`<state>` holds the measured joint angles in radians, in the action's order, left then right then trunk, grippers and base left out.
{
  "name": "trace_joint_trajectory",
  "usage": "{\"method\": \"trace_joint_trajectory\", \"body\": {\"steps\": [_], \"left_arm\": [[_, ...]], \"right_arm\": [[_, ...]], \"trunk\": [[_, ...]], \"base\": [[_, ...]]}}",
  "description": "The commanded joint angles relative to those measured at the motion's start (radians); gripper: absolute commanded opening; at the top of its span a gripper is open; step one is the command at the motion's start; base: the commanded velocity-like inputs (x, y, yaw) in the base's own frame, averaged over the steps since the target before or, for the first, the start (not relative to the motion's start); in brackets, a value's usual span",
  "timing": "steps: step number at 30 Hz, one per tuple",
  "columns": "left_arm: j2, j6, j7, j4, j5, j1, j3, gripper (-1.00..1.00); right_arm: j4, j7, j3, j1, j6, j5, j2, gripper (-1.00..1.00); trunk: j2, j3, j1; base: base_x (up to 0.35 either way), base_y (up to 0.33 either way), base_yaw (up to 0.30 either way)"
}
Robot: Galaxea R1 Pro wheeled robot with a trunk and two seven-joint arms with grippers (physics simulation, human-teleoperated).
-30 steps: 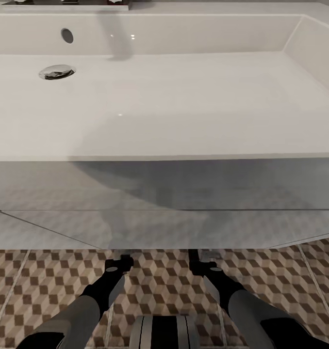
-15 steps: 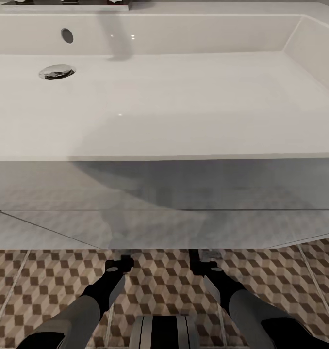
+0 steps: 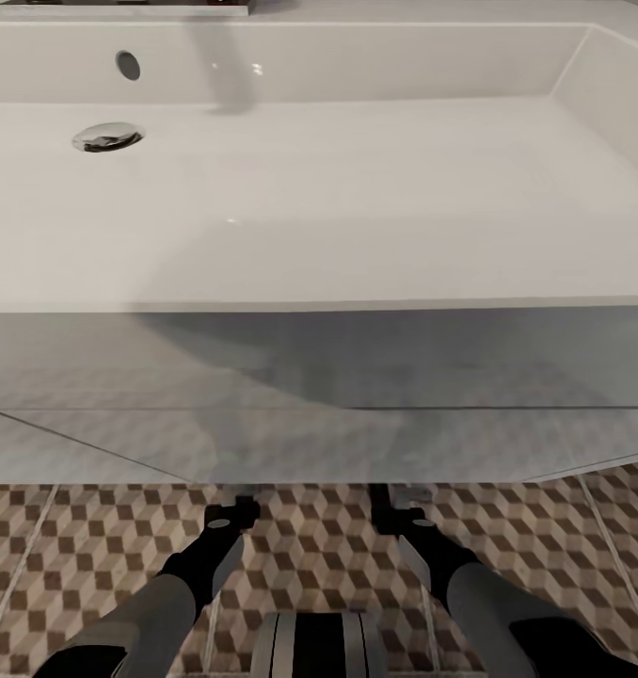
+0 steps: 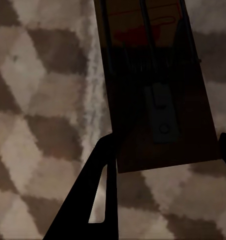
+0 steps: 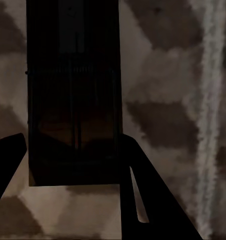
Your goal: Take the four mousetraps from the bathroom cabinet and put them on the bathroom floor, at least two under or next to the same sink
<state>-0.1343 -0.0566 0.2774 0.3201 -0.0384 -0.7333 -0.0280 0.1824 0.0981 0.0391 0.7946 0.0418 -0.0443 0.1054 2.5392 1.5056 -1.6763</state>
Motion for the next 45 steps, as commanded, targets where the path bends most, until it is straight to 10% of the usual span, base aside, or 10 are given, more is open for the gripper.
{"method": "trace_joint_trajectory", "body": {"steps": [1, 45], "left_arm": [[-0.001, -0.006, 0.002, 0.002, -0.005, 0.000, -0.003, -1.00], [-0.002, -0.006, 0.014, 0.002, -0.011, 0.000, -0.002, -1.00]], "right_arm": [[0.002, 0.005, 0.004, 0.000, 0.004, -0.005, 0.000, -1.00], [0.005, 0.013, 0.002, 0.000, -0.014, -0.006, 0.015, -1.00]], "trunk": [[0.000, 0.005, 0.000], [0.001, 0.020, -0.002]], "base": [[0.000, 0.000, 0.000], [0.000, 0.000, 0.000]]}}
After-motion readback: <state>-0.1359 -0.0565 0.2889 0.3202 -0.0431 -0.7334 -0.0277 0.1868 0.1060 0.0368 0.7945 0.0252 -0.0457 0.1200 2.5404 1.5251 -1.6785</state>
